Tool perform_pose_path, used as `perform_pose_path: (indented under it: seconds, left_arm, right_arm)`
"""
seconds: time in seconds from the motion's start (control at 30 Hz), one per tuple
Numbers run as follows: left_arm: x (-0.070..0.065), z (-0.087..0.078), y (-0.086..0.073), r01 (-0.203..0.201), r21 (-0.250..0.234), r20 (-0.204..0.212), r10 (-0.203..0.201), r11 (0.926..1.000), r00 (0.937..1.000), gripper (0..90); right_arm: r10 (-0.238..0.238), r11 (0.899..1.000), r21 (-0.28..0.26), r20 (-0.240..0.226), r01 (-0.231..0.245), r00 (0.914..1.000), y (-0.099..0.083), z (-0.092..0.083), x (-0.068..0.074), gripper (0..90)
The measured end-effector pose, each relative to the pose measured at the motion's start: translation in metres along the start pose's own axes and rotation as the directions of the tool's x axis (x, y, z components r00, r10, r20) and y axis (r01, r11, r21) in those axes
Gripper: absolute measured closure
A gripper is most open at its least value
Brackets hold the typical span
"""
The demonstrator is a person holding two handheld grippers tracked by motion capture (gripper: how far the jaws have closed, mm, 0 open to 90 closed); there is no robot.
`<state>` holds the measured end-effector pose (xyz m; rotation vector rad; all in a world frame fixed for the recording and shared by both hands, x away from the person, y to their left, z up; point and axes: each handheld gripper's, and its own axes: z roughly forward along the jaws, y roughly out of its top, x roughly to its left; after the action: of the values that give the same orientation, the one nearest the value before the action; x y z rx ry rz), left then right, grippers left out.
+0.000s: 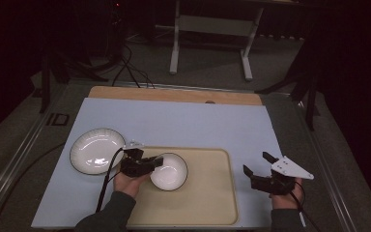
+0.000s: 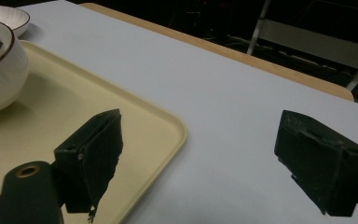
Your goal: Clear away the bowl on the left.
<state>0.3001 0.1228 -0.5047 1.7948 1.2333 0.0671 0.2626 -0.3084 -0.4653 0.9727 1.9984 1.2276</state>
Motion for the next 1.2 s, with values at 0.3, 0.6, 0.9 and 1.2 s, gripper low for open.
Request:
perform_pose_path:
  seconds: [0.3, 0.6, 0.9, 1.2]
  left_arm:
    - [-0.002, 0.009, -0.003, -0.009, 0.031, -0.002, 0.009, 0.9995, 1.0, 76.1]
    - [-0.002, 0.013, -0.006, 0.007, 0.039, 0.012, -0.008, 0.9992, 0.9999, 76.4]
    - [-0.001, 0.018, -0.008, 0.013, 0.065, -0.024, -0.012, 0.9978, 0.9996, 78.2]
    - [0.001, 0.02, -0.008, 0.021, 0.084, -0.023, -0.019, 0.9962, 0.9995, 76.5]
  right_arm:
    - [0.002, 1.0, -0.001, 0.001, -0.002, 1.0, 0.0, 0.0, 0.0, 14.7]
    - [0.002, 1.0, -0.002, 0.001, -0.002, 1.0, 0.0, 0.0, 0.0, 14.7]
    - [0.001, 1.0, -0.001, 0.0, -0.001, 1.0, 0.0, 0.0, 0.0, 14.7]
    - [-0.002, 1.0, 0.002, -0.001, 0.002, 1.0, 0.0, 0.0, 0.0, 14.7]
